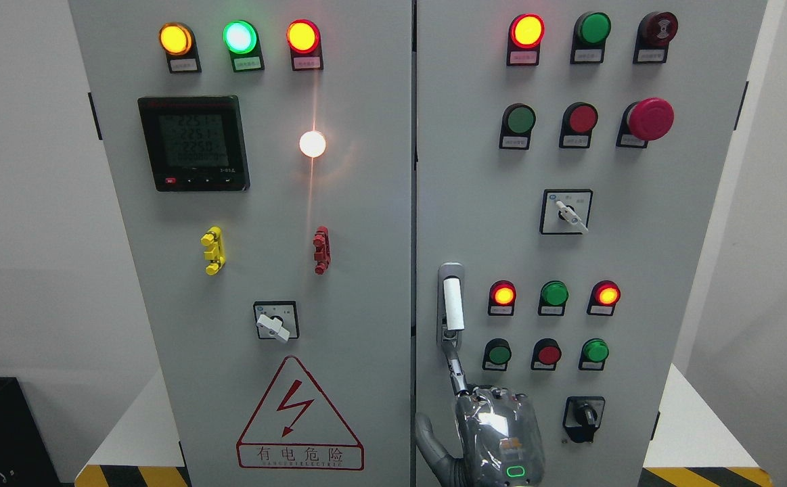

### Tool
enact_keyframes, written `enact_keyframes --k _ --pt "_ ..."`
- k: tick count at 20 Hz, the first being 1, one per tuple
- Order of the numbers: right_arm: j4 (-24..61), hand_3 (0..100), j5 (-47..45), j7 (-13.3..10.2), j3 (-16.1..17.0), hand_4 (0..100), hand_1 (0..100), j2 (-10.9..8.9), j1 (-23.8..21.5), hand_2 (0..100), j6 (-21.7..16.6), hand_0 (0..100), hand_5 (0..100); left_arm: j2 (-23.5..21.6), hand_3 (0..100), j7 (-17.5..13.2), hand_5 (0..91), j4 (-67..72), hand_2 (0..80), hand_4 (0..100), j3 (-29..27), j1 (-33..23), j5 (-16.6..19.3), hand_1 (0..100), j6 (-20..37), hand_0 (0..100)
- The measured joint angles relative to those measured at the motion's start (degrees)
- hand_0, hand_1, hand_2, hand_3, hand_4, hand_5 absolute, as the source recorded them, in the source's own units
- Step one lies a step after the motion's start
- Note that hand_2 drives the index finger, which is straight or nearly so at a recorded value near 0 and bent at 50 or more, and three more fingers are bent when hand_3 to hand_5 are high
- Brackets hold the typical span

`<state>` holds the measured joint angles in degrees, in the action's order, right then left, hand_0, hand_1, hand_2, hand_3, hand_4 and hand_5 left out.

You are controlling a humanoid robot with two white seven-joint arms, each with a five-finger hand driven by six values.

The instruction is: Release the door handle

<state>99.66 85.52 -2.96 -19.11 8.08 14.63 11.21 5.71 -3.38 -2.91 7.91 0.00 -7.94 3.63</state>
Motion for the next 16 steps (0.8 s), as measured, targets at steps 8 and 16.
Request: enact_keyframes --k 8,16 --pt "1.3 87 0.0 0.7 0.0 90 22 0.0 0.1 0 0.0 50 100 0.0 0 0.0 0.0 0.0 0.0 0 0.0 0.0 0.0 56 0.0 12" --pt "2.4 88 -0.1 0.1 -0.1 90 22 0.0 0.0 0 0.0 50 100 0.0 0 0.0 0.0 0.0 0.0 0 0.0 0.0 0.0 56 0.0 12"
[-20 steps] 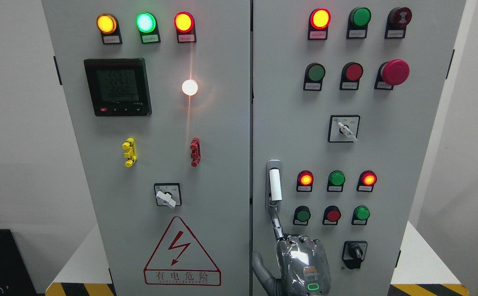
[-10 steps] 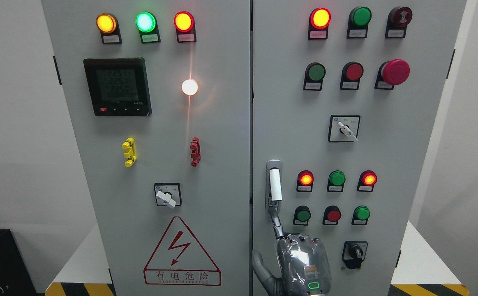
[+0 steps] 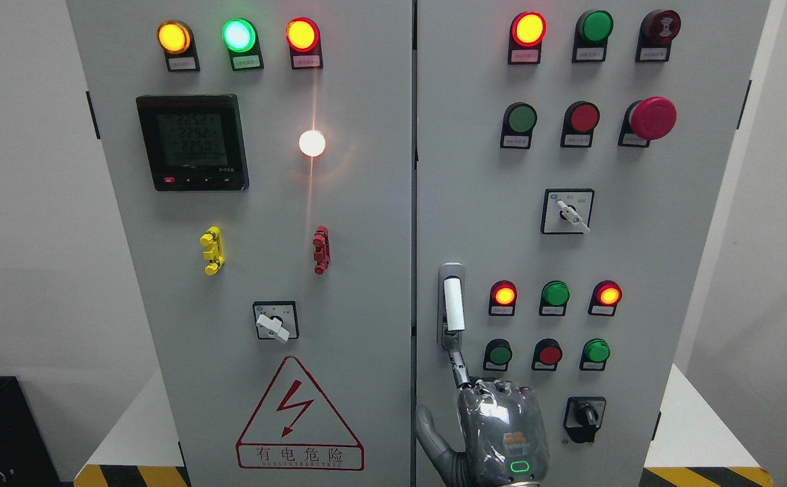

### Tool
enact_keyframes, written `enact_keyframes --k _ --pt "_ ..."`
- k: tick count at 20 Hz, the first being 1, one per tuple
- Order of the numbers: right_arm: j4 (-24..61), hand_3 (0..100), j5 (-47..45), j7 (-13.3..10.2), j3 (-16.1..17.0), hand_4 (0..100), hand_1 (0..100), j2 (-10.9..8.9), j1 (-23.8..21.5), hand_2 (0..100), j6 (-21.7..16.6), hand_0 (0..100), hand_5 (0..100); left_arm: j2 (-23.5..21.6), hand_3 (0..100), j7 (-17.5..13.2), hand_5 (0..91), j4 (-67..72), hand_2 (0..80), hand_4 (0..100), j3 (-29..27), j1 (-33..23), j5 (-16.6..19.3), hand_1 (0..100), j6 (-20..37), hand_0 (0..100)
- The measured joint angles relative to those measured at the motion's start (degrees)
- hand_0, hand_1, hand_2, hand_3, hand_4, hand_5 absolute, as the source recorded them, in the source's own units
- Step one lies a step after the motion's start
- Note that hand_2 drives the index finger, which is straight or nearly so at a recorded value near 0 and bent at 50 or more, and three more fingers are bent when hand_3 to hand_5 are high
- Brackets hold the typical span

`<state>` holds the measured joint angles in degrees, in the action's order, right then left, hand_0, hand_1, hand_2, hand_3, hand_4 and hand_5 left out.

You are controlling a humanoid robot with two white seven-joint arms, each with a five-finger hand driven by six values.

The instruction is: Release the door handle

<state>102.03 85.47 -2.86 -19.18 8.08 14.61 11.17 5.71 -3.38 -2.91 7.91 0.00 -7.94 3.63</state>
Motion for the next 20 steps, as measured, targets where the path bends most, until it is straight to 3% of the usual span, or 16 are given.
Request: enact_keyframes --k 6,12,20 --pt "0.4 87 -0.1 -0.1 0.0 90 22 0.0 0.0 0 -0.2 50 100 0.0 0 0.0 0.0 0.0 0.0 0 0.0 0.0 0.0 56 0.0 12" --pt "1.2 86 -0.1 -0.3 0.0 89 23 0.01 -0.7 17 -0.4 51 99 0.0 0 0.0 0.0 0.0 0.0 0 0.0 0.0 0.0 56 0.0 12" --pt "3.0 83 -0.2 -0.3 -0.1 87 23 0.0 -2.7 23 -0.9 52 97 0.0 0 0.0 0.0 0.0 0.0 0 0.0 0.0 0.0 56 0.0 12"
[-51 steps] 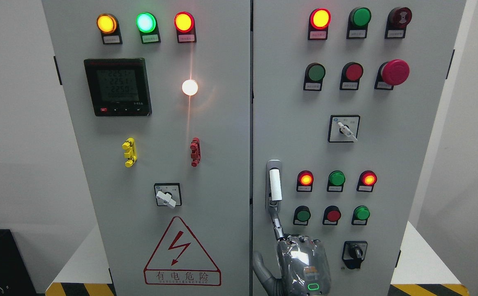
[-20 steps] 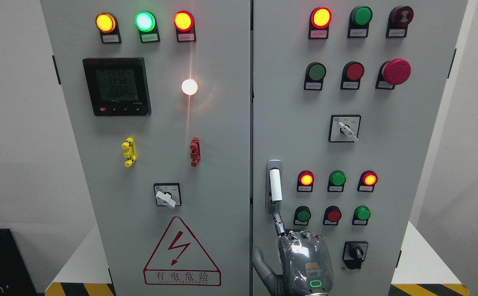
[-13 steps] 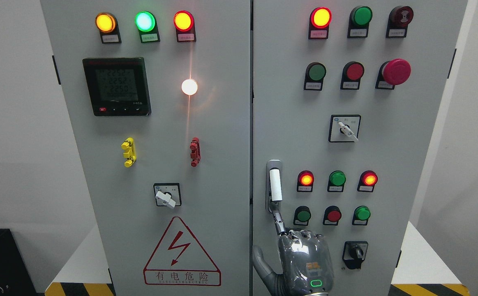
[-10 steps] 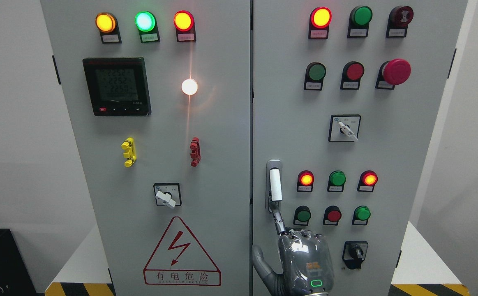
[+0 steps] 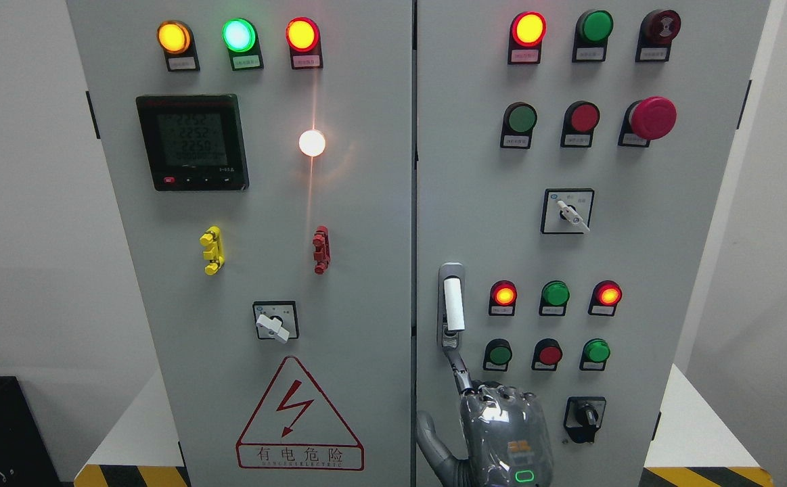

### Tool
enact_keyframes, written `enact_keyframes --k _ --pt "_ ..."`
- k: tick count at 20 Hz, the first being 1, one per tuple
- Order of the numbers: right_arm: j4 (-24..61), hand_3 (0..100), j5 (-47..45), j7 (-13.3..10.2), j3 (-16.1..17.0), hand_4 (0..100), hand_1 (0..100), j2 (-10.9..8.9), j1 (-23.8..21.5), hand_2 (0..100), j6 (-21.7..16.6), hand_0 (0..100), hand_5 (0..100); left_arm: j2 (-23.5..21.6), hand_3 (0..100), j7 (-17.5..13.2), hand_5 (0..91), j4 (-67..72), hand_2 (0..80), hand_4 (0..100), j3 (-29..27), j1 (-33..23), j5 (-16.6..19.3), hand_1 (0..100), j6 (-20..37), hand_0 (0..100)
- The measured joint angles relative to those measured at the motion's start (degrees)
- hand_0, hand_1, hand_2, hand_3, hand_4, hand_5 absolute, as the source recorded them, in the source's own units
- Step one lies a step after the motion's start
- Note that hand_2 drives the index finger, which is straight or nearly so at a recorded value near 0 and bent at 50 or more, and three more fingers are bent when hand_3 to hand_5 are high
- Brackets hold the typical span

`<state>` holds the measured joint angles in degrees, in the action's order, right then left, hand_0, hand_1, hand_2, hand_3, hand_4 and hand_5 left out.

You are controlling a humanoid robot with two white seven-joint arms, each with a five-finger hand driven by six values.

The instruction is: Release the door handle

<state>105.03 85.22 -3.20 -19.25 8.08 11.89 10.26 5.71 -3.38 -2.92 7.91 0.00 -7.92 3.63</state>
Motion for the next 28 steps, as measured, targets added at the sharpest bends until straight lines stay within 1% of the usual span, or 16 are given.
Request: enact_keyframes --k 6,12,14,15,18,20,23,24,28 --pt "1.9 81 0.0 0.0 0.1 86 23 -0.03 -2.1 25 -1.1 52 95 0.0 0 0.0 0.0 0.0 0.0 0 0.0 0.0 0.0 56 0.0 12" --pt "4.4 81 0.0 0.0 0.2 85 23 -0.09 -4.9 30 -2.2 52 94 0.0 0 0.0 0.0 0.0 0.0 0 0.0 0.0 0.0 56 0.0 12" --pt "5.2 81 0.0 0.0 0.3 85 23 -0.13 -5.8 35 -2.6 52 94 0.0 0 0.0 0.0 0.0 0.0 0 0.0 0.0 0.0 56 0.0 12" --pt "5.6 82 -0.1 0.0 0.3 85 24 -0.15 -6.2 41 -2.8 52 93 0.0 0 0.0 0.0 0.0 0.0 0 0.0 0.0 0.0 56 0.0 12" --pt "6.8 87 -0.1 0.0 0.5 85 24 -0.19 -7.1 50 -3.2 49 92 0.0 0 0.0 0.0 0.0 0.0 0 0.0 0.0 0.0 56 0.0 12" --pt "7.4 89 -0.1 0.0 0.6 85 24 -0.2 -7.5 53 -3.4 47 92 0.0 0 0.0 0.0 0.0 0.0 0 0.0 0.0 0.0 56 0.0 12" --pt "8.4 92 -0.1 -0.1 0.8 86 22 -0.2 -8.1 59 -3.4 40 92 0.0 0 0.0 0.0 0.0 0.0 0 0.0 0.0 0.0 56 0.0 12" --pt "8.7 93 -0.1 -0.1 0.9 86 21 -0.2 -8.6 61 -3.4 37 90 0.0 0 0.0 0.0 0.0 0.0 0 0.0 0.0 0.0 56 0.0 12" --pt "9.7 93 -0.1 -0.4 1.1 86 19 -0.25 -10.3 65 -3.4 32 89 0.0 0 0.0 0.0 0.0 0.0 0 0.0 0.0 0.0 56 0.0 12"
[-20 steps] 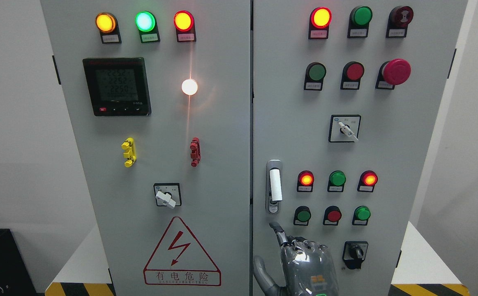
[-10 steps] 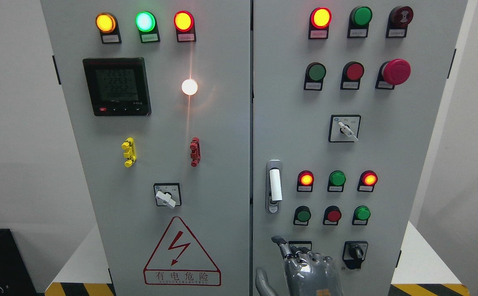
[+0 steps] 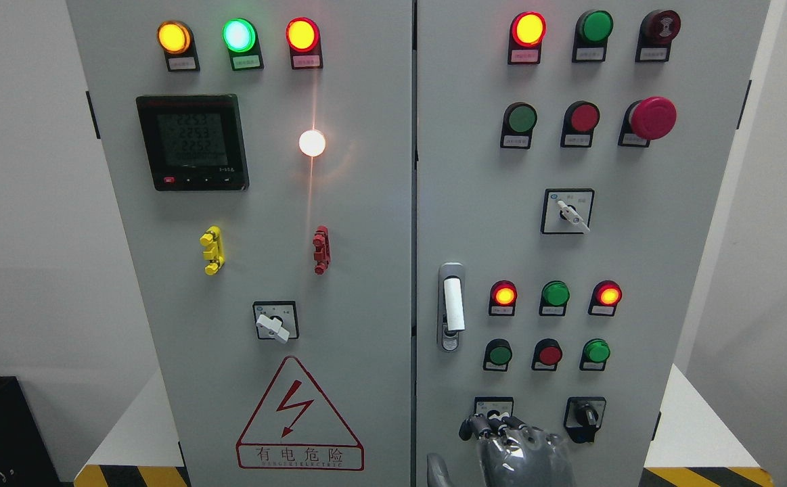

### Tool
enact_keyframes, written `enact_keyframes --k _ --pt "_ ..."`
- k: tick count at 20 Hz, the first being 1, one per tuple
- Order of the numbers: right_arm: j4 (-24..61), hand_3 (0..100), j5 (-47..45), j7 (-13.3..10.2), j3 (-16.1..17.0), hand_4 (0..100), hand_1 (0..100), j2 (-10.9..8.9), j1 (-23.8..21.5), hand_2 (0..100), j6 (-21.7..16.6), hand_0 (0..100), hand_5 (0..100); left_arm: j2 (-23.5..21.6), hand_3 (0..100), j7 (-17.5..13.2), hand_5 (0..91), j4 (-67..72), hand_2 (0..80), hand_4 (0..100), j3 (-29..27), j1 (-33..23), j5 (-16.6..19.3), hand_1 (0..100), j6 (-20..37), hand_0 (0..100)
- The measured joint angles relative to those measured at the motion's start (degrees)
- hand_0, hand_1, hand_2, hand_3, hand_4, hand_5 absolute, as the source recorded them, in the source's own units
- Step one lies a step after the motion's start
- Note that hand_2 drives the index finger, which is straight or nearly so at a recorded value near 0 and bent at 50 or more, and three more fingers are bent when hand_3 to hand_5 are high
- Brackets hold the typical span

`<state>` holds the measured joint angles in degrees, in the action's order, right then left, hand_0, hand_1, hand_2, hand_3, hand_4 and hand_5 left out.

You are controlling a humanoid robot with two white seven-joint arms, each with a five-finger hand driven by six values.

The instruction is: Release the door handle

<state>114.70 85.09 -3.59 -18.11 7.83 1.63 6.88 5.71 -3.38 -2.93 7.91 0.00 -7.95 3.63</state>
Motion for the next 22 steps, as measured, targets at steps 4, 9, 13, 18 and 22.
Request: enact_keyframes --k 4,9,13,18,22 --pt "0.7 96 0.0 0.0 0.4 85 18 -0.03 -0.8 71 0.0 27 87 0.0 0 0.0 0.0 0.0 0.0 0 0.0 0.0 0.0 56 0.0 12" --pt "1.3 100 0.0 -0.3 0.9 88 21 -0.05 -1.3 75 0.0 23 87 0.0 0 0.0 0.0 0.0 0.0 0 0.0 0.0 0.0 56 0.0 12" --pt "1.5 100 0.1 0.0 1.3 89 24 -0.05 -0.4 76 0.0 22 88 0.0 0 0.0 0.0 0.0 0.0 0 0.0 0.0 0.0 56 0.0 12" --pt "1.7 100 0.2 0.2 1.9 90 28 -0.05 1.5 81 0.0 21 90 0.0 0 0.0 0.0 0.0 0.0 0 0.0 0.0 0.0 56 0.0 12" --pt "1.6 100 0.3 0.3 2.1 91 28 -0.16 3.4 86 0.0 21 91 0.0 0 0.0 0.0 0.0 0.0 0 0.0 0.0 0.0 56 0.0 12"
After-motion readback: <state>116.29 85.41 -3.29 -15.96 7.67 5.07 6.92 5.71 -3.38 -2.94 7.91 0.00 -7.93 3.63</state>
